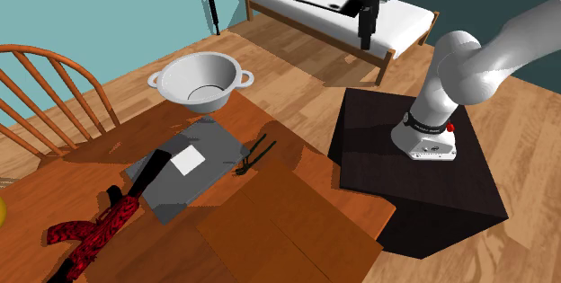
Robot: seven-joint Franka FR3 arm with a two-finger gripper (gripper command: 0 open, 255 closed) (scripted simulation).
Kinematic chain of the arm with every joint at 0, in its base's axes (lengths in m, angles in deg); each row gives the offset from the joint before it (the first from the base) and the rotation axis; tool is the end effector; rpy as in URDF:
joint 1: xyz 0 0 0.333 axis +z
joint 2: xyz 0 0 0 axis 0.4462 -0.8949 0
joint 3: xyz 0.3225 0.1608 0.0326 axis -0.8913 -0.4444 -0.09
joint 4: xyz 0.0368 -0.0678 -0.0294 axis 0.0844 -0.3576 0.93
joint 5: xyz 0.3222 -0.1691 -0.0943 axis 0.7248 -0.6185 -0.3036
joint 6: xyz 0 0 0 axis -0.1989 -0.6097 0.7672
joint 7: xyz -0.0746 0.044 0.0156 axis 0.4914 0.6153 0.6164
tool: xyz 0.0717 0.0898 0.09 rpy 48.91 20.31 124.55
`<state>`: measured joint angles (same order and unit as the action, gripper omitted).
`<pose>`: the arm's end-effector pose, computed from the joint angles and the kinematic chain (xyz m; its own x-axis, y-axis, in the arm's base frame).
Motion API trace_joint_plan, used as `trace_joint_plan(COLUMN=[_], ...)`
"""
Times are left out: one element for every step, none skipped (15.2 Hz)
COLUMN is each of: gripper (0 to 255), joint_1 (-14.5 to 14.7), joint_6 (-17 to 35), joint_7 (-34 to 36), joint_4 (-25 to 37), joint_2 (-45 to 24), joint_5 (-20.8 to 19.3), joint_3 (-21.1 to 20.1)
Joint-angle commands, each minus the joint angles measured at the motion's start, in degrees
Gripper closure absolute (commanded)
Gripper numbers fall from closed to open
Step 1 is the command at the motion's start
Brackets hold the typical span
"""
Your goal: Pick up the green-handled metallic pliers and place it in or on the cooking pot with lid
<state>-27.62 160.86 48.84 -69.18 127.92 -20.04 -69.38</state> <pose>0.2398 0.0074 0.5358 0.9571 -0.1754 -0.2304 -0.1856 -0.9824 -0.0231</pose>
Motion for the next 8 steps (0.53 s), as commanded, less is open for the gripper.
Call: trace_joint_plan(gripper=[0, 0, 0, 0, 0, 0, 0, 0], joint_1=[0.0, 0.6, 1.1, 1.7, 2.2, 2.7, 3.3, 3.8], joint_6=[0.0, 2.3, 4.7, 7.1, 9.5, 11.9, 14.3, 16.8], joint_7=[0.0, -1.8, -3.5, -5.2, -6.8, -8.4, -10.0, -11.6], joint_4=[0.0, -1.1, -2.1, -3.0, -3.9, -4.7, -5.4, -6.0], joint_2=[0.0, -0.9, -1.9, -2.9, -4.1, -5.3, -6.6, -8.0], joint_5=[0.0, -0.5, -1.0, -1.5, -1.9, -2.4, -2.8, -3.2], joint_3=[0.0, 0.1, 0.2, 0.3, 0.4, 0.4, 0.5, 0.6])
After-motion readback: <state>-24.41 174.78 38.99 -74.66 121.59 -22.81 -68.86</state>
